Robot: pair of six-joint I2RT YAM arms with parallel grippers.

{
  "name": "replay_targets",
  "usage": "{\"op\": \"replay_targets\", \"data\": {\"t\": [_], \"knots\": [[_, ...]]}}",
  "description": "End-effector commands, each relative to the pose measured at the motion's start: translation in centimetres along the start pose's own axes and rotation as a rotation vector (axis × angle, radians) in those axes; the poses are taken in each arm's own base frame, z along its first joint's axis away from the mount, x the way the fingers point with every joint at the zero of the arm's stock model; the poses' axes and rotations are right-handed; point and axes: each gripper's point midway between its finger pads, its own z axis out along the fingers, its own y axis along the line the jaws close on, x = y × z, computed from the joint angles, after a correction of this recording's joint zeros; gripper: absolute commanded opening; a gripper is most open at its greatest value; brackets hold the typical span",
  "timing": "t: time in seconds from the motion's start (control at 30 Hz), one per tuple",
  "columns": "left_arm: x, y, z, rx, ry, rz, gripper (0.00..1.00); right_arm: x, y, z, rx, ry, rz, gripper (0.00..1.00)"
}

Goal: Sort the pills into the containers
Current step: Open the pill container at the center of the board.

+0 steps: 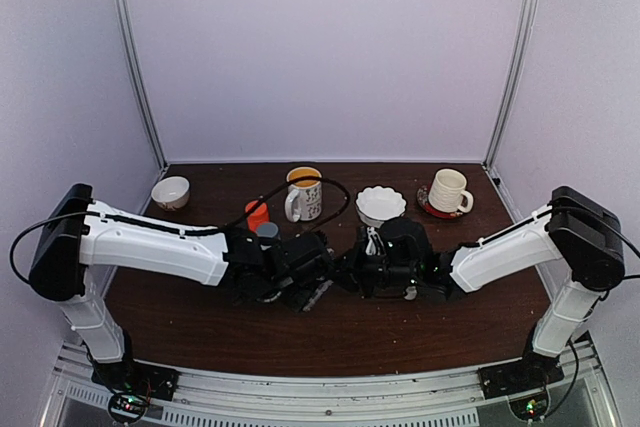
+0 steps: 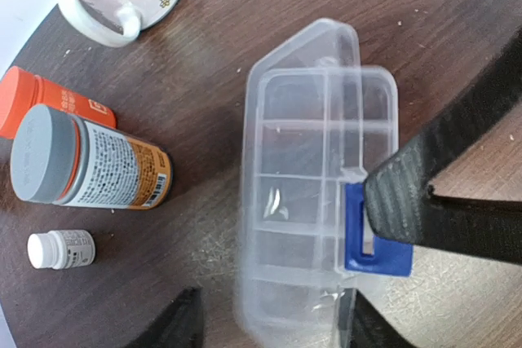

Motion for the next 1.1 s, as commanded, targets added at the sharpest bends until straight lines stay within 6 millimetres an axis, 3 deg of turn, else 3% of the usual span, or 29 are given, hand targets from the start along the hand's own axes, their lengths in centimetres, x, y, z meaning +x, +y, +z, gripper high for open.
{"op": "replay_targets", "data": {"t": [0.0,0.2,0.33,0.43,0.5,0.63,0.87,0.97,1.07], "knots": [[0.0,1.1,0.0,-0.098,0.015,0.013,0.53,-0.3,1.3,-0.1,-0.038,-0.007,0.0,0.0],[0.0,0.6,-0.1,-0.125,0.015,0.046,0.31,-0.4,1.2,0.0,-0.039,-0.008,0.0,0.0],[0.0,0.7,-0.2,-0.132,0.013,0.05,0.25,-0.4,1.1,-0.1,-0.039,-0.015,0.0,0.02],[-0.1,0.8,-0.3,-0.139,0.014,0.05,0.22,-0.5,1.2,-0.2,-0.043,-0.018,-0.006,0.13],[-0.1,0.9,-0.4,-0.142,0.015,0.05,0.21,-0.6,1.2,-0.4,-0.044,-0.03,-0.01,0.25],[0.1,0.9,-0.5,-0.134,0.017,0.026,0.2,-1.2,0.9,-1.3,-0.041,-0.061,-0.032,0.36],[0.0,0.4,-0.9,-0.08,0.003,-0.02,0.18,-2.3,-1.2,-3.1,0.007,-0.115,-0.05,0.38],[0.1,-0.2,-0.8,-0.045,0.004,-0.008,0.3,-2.2,-2.0,-3.4,0.019,-0.115,-0.048,0.38],[0.2,-0.4,-0.9,-0.02,-0.003,-0.001,0.35,-1.9,-3.0,-3.6,0.041,-0.108,-0.043,0.4]]}}
